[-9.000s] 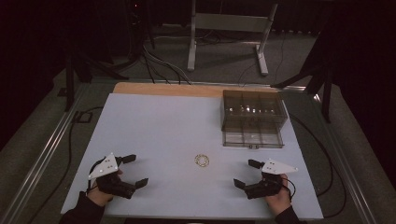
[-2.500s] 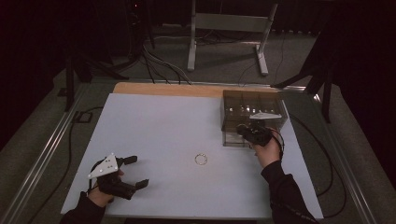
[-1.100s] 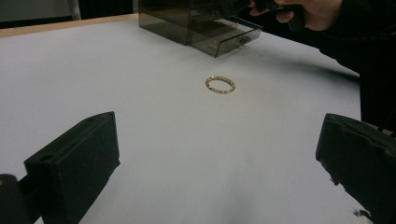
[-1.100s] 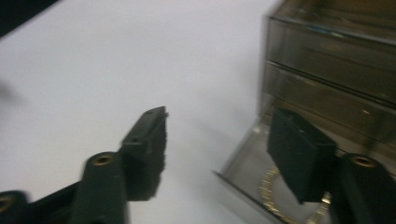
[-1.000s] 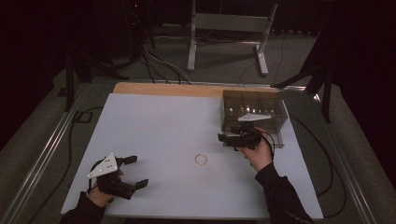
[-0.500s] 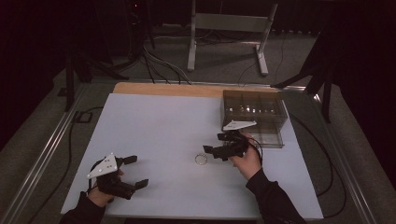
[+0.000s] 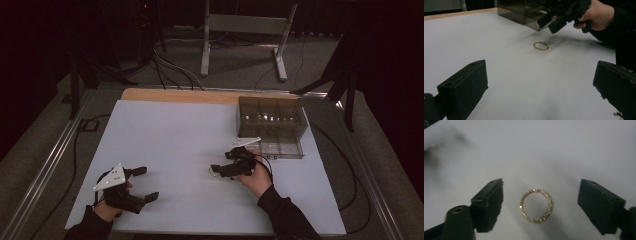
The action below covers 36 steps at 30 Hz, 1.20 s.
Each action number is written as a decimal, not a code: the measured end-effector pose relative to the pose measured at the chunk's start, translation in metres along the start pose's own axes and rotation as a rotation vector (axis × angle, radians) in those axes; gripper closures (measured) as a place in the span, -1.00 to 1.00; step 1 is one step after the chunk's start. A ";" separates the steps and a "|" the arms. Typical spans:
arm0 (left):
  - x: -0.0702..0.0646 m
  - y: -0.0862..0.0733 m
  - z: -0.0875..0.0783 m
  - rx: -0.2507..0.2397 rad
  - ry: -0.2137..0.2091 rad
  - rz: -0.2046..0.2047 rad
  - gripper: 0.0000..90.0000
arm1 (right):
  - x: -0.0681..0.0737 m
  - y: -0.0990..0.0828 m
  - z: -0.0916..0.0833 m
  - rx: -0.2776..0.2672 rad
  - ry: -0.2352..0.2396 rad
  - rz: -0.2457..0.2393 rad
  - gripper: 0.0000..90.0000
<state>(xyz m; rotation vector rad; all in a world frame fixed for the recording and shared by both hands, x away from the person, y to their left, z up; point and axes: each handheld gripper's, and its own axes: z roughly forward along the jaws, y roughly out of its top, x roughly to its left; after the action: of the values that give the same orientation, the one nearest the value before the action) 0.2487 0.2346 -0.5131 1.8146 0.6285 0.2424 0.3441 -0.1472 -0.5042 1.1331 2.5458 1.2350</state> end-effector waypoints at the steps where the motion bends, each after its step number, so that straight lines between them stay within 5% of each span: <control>1: 0.000 0.000 0.000 0.001 -0.001 0.000 -0.99 | 0.000 -0.001 0.002 0.004 -0.005 0.003 -0.46; 8: 0.001 0.000 0.000 0.002 -0.001 0.001 -0.99 | 0.003 -0.010 0.013 0.041 -0.063 -0.009 0.18; 14: 0.001 0.000 0.000 0.001 -0.002 -0.001 -0.99 | 0.005 -0.013 0.019 0.062 -0.096 -0.016 0.49; 20: 0.001 0.000 0.000 -0.001 -0.001 -0.004 -0.99 | 0.007 -0.014 0.021 0.067 -0.134 -0.026 0.67; 26: 0.001 0.000 0.001 0.000 -0.003 -0.004 -0.99 | 0.013 -0.015 0.023 0.075 -0.199 -0.096 0.82; 36: 0.001 -0.001 0.000 0.002 -0.001 -0.007 -0.99 | 0.012 -0.014 0.020 0.068 -0.186 -0.097 0.93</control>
<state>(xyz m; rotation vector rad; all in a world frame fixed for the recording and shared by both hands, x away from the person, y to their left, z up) 0.2497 0.2352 -0.5141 1.8145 0.6347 0.2365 0.3354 -0.1317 -0.5249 1.0683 2.4874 0.9788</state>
